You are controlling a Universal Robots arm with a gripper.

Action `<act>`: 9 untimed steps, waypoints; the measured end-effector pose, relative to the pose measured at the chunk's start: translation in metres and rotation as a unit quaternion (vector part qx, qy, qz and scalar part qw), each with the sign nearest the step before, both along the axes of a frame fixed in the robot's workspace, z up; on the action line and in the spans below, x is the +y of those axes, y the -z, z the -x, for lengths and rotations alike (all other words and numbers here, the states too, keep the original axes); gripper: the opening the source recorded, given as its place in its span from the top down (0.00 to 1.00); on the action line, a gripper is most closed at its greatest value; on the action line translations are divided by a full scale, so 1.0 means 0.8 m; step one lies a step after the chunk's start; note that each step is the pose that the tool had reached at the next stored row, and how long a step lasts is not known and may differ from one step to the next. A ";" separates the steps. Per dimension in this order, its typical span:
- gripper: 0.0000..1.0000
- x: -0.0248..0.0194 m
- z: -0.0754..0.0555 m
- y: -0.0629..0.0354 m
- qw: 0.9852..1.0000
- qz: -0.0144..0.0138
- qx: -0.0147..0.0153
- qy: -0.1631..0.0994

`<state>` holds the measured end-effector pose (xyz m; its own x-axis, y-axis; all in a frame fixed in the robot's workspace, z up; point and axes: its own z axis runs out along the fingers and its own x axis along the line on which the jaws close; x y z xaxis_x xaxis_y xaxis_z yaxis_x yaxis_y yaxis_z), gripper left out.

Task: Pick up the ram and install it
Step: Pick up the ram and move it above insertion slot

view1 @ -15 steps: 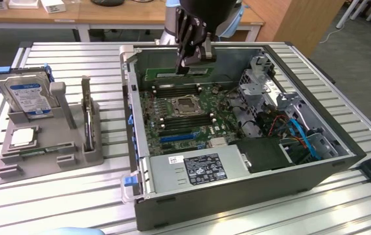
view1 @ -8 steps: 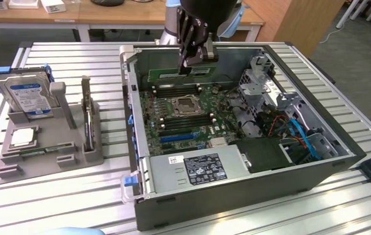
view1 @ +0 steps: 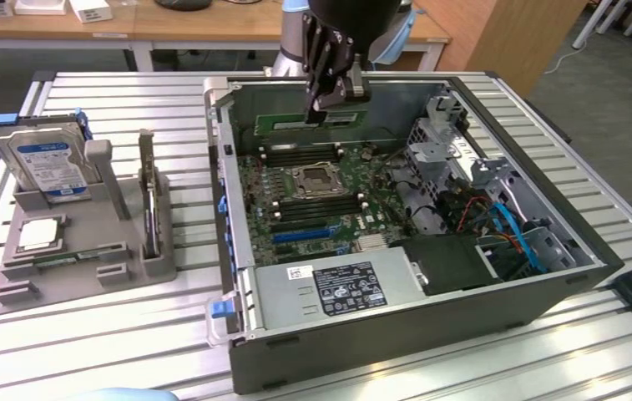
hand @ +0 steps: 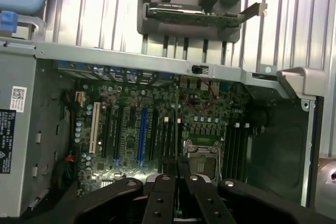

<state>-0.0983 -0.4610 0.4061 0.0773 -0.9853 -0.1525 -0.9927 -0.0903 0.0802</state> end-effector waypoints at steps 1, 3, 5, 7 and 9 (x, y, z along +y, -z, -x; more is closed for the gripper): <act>0.88 0.0032 -0.001 0.001 1.000 0.000 0.000 0.000; 0.88 0.0098 -0.004 0.004 1.000 0.000 0.000 0.000; 0.88 0.0162 -0.006 0.007 1.000 0.000 0.000 0.000; 0.88 0.0220 -0.009 0.010 1.000 0.000 -0.001 0.000; 0.88 0.0270 -0.012 0.014 1.000 0.000 -0.001 0.000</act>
<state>-0.0889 -0.4394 0.3950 0.0775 -0.9853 -0.1520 -0.9929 -0.0902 0.0782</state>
